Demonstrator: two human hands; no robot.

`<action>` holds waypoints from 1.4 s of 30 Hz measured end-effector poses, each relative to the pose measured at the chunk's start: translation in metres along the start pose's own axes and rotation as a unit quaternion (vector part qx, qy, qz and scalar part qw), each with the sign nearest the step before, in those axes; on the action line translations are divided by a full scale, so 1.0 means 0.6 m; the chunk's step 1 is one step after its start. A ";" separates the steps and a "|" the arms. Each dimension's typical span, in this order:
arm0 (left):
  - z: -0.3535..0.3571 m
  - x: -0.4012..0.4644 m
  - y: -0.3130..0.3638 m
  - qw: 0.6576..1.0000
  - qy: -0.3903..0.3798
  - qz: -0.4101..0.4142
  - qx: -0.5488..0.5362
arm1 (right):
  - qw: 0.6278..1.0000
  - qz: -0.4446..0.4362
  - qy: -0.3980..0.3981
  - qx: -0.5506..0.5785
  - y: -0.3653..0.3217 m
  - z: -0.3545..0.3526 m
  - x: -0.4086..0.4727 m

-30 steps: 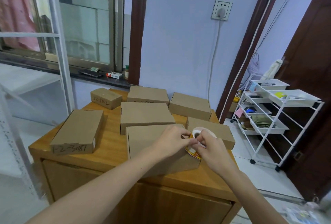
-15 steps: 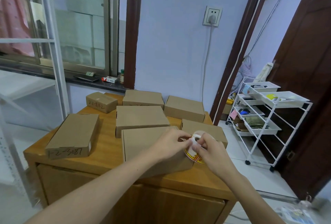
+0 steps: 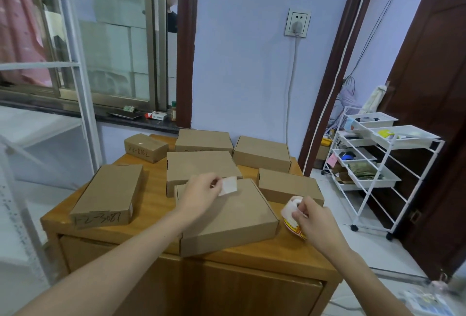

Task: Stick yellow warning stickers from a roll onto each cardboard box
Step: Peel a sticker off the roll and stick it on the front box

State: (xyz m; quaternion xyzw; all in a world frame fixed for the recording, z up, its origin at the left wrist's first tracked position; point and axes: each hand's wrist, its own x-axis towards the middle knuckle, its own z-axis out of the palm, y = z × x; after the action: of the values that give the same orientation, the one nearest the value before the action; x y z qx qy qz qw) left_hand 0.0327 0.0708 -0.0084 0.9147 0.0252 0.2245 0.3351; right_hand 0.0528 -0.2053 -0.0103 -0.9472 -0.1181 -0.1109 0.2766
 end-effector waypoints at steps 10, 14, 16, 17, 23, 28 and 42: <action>-0.025 -0.023 -0.041 0.952 -0.081 0.167 0.243 | 0.997 -0.006 0.004 -0.081 0.016 0.052 -0.006; -0.014 -0.030 -0.062 0.934 -0.137 0.167 0.284 | 0.998 0.004 -0.004 -0.069 0.017 0.056 -0.002; -0.014 -0.032 -0.070 0.940 -0.147 0.154 0.266 | 0.998 0.006 -0.008 -0.060 0.018 0.055 0.001; -0.015 -0.032 -0.072 0.946 -0.146 0.147 0.249 | 0.998 0.008 -0.012 -0.054 0.017 0.054 0.003; -0.012 -0.042 -0.066 0.958 -0.172 0.125 0.190 | 0.999 0.015 -0.027 -0.022 0.015 0.051 0.009; -0.016 -0.048 -0.048 0.933 -0.238 0.134 0.233 | 0.999 0.014 -0.032 -0.026 0.019 0.059 0.009; -0.013 -0.059 -0.036 0.915 -0.289 0.112 0.259 | 0.999 0.004 -0.009 -0.043 0.019 0.061 -0.001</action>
State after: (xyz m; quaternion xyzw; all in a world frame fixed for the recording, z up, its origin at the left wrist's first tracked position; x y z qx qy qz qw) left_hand 0.0000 0.0854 -0.0303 0.9913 -0.1178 -0.0276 0.0517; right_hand 0.0607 -0.1946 -0.0462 -0.9596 -0.1119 -0.1062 0.2353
